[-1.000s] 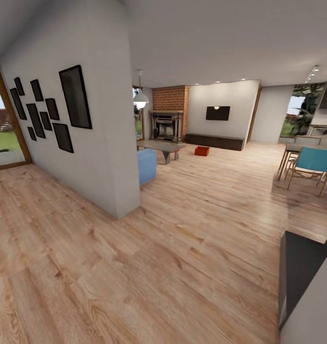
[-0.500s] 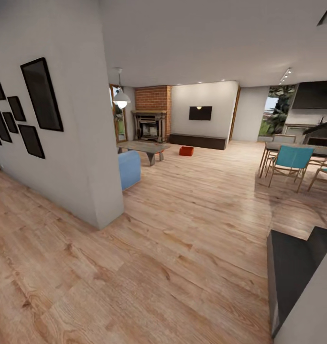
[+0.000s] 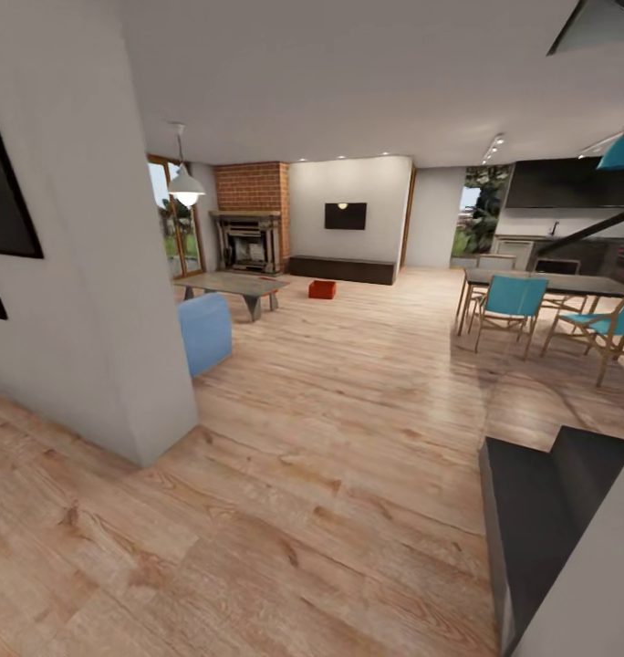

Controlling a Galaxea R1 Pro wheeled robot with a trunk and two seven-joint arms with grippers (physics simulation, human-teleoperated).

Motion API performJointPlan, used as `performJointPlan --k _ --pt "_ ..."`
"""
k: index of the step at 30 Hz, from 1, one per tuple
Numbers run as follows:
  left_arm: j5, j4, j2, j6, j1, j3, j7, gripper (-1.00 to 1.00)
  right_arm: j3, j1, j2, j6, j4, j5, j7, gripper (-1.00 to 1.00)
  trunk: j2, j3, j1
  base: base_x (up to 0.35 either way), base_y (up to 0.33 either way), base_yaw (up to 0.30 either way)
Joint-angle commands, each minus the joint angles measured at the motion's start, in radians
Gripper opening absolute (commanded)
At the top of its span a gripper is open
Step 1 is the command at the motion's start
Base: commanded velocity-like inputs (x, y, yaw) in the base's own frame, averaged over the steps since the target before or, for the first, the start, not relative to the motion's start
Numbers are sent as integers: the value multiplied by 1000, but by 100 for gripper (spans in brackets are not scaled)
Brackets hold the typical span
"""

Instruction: Move the two storage containers from the living room to the garage. In the garage, place one container on the floor and stack the other container on top of it (either order is fine).

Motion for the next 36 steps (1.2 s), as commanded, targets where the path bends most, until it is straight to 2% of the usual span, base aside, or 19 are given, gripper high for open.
performJointPlan --k 1,7,30,36 --pt "4 0 0 -2 0 2 1 100 5 -1 0 -5 3 1 -3 100 0 -1 1 324 0 -241" --pt "4 0 0 -2 0 2 1 100 6 -1 1 -5 3 2 -3 100 0 -1 1 324 0 -147" --pt "4 0 0 -2 0 1 1 100 7 -1 0 -5 3 13 -5 100 0 -1 1 324 0 -4" --pt "4 0 0 -2 0 1 0 100 6 -1 7 -5 3 52 2 100 0 -1 1 324 27 -70"
